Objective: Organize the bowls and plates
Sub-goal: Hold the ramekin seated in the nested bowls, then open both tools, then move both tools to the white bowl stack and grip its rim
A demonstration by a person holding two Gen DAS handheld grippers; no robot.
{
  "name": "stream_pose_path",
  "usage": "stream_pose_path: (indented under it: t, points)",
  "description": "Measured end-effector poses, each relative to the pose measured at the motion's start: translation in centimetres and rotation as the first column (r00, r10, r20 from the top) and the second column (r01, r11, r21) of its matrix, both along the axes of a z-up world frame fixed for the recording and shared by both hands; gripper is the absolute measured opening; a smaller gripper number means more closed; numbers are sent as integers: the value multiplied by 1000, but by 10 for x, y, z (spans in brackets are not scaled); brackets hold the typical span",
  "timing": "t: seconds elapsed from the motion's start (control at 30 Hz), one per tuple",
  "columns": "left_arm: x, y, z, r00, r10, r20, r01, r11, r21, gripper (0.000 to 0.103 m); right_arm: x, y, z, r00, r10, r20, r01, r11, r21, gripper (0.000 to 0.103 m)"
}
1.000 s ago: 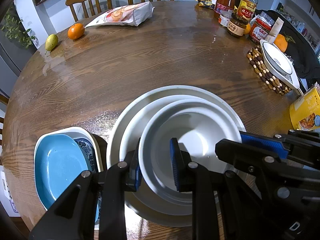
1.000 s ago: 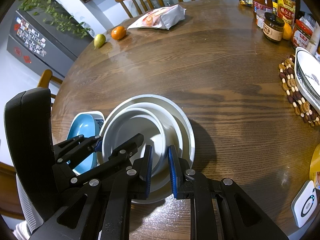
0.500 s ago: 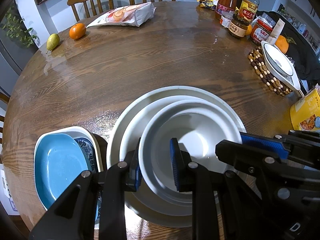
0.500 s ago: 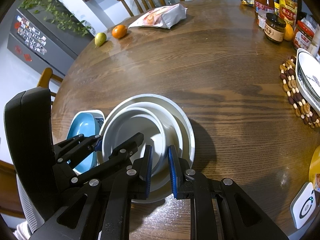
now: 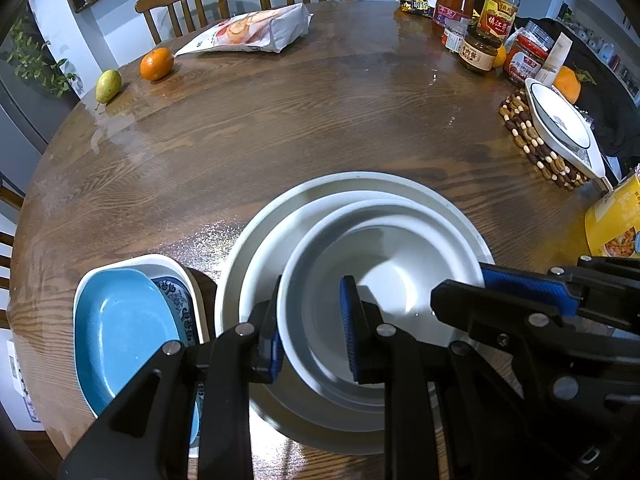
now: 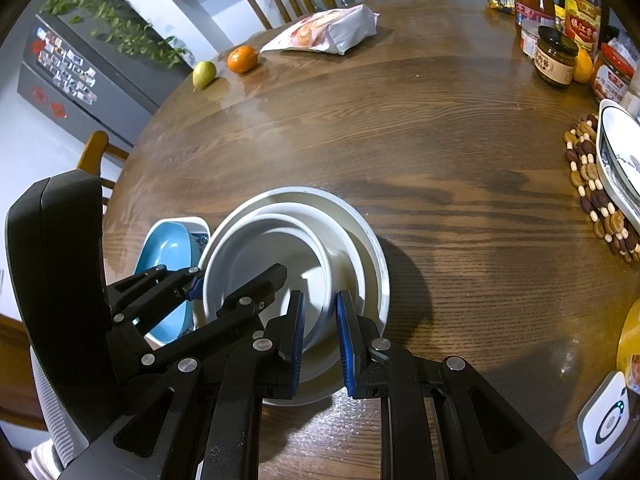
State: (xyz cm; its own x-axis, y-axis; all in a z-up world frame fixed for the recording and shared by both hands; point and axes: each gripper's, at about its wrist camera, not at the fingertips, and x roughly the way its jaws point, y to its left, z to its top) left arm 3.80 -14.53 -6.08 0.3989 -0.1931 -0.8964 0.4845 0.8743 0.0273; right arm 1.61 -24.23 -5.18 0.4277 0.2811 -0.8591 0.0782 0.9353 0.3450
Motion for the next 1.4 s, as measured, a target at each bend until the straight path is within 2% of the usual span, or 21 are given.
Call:
stream_pose_path:
  t: [0.27, 0.43, 0.53, 0.6, 0.77, 0.93, 1.0, 1.03, 1.07, 1.27, 1.33, 1.4]
  points:
    - [0, 1, 0, 1000, 10, -1, -10, 1000, -8, 24, 0, -1, 0, 1000, 2, 5, -2, 1000, 0, 19]
    - [0, 4, 6, 1000, 25, -7, -26, 999, -37, 27, -2, 0, 9, 999, 2, 37, 0, 999, -33, 19]
    - [-2, 7, 18, 999, 28, 19, -27, 998, -63, 39, -3, -5, 20, 998, -17, 66, 19, 999, -42, 19]
    - [-5, 8, 29, 999, 28, 44, -24, 997, -74, 54, -5, -9, 28, 996, -29, 87, 33, 999, -42, 19]
    - [-8, 12, 48, 995, 36, 92, -27, 995, -96, 60, -12, -18, 43, 989, -54, 135, 58, 998, -25, 37]
    - [-12, 16, 59, 992, 44, 120, -31, 994, -109, 68, -19, -25, 51, 984, -72, 163, 74, 997, -7, 42]
    - [-14, 18, 62, 991, 51, 126, -37, 993, -112, 77, -21, -28, 52, 984, -79, 161, 79, 997, 6, 51]
    - [-15, 20, 64, 990, 56, 128, -41, 992, -117, 78, -23, -29, 52, 983, -84, 161, 83, 996, 13, 59]
    - [-15, 22, 65, 990, 62, 130, -46, 992, -119, 80, -25, -31, 52, 982, -91, 163, 89, 996, 22, 62]
    - [-12, 37, 66, 993, 96, 71, -85, 985, -152, 81, -33, -42, 50, 980, -121, 156, 113, 992, 61, 63]
    - [-11, 47, 65, 992, 118, 36, -110, 979, -171, 84, -36, -45, 50, 980, -125, 154, 115, 991, 72, 64]
    - [-9, 61, 64, 988, 153, 4, -150, 971, -188, 93, -40, -46, 49, 979, -131, 153, 121, 990, 72, 64]
